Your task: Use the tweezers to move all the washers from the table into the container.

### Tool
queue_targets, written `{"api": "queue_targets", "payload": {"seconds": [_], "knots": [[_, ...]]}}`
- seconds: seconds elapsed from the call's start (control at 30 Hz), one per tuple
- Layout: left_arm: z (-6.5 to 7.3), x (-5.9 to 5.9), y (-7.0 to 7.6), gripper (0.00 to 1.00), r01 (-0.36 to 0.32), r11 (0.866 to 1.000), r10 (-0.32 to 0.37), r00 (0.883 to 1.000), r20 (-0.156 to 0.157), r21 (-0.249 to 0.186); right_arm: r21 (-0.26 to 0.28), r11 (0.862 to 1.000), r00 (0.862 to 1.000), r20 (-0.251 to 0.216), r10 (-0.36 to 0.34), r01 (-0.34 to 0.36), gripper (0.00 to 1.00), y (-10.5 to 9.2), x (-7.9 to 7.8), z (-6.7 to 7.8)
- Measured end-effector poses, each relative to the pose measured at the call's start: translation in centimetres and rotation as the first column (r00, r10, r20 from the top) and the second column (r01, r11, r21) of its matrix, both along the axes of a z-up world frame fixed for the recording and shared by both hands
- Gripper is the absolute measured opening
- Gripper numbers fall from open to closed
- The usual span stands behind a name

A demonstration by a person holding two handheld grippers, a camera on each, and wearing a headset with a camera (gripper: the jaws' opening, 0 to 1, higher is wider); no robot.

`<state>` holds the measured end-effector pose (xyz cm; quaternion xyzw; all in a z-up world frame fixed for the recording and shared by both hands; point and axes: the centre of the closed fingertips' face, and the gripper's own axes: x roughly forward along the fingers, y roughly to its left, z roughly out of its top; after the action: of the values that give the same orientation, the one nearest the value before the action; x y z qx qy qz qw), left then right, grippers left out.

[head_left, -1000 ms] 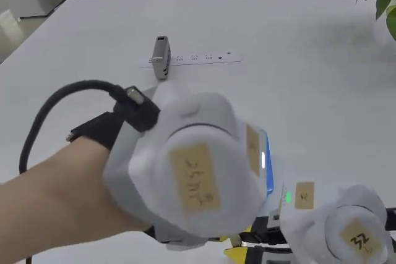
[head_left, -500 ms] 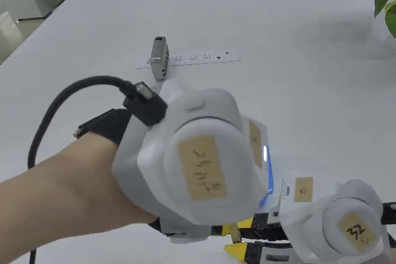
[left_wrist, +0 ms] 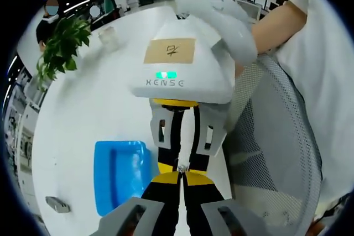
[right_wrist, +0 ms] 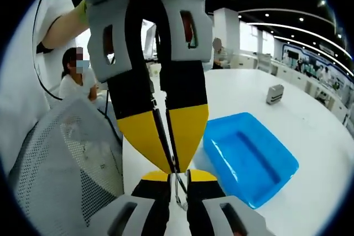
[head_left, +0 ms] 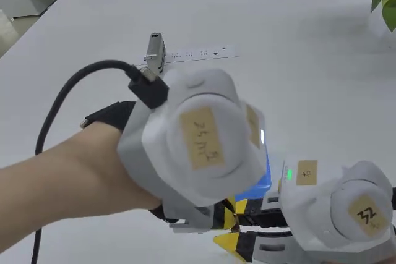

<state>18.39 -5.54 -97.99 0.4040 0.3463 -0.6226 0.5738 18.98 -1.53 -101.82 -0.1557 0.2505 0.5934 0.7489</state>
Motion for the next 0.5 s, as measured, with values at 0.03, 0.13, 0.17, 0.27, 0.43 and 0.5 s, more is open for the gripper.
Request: {"api": "queue_targets", "payload": {"seconds": [0.03, 0.13, 0.17, 0.27, 0.43, 0.5], "knots": [[0.0, 0.1, 0.0, 0.0, -0.004, 1.0, 0.004, 1.0, -0.003, -0.001, -0.014, 1.0, 1.0, -0.006, -0.009, 0.008, 0.05, 0.0, 0.2, -0.3], [-0.1, 0.2, -0.1, 0.0, -0.019, 1.0, 0.018, 1.0, -0.023, -0.019, -0.092, 0.996, 1.0, 0.001, 0.0, 0.0, 0.04, -0.8, 0.2, -1.7], [-0.2, 0.2, -0.2, 0.0, -0.031, 0.999, 0.03, 0.999, -0.038, -0.026, -0.071, 0.997, 1.0, 0.002, -0.004, 0.004, 0.04, -0.5, 0.2, -1.6], [-0.5, 0.1, -0.1, 0.0, -0.022, 0.999, 0.021, 0.999, -0.037, -0.03, -0.056, 0.998, 1.0, -0.01, -0.004, 0.003, 0.03, -0.6, 0.2, -1.5], [-1.0, 0.2, 0.0, 0.0, -0.034, 0.999, 0.034, 0.999, -0.012, -0.042, -0.038, 0.999, 1.0, -0.03, -0.005, 0.004, 0.03, -0.5, 0.3, -1.5], [-0.9, 0.1, 0.1, 0.0, -0.063, 0.996, 0.062, 0.998, -0.021, -0.063, -0.031, 0.999, 0.999, -0.033, -0.008, 0.007, 0.02, -0.4, 0.2, -1.5]]}}
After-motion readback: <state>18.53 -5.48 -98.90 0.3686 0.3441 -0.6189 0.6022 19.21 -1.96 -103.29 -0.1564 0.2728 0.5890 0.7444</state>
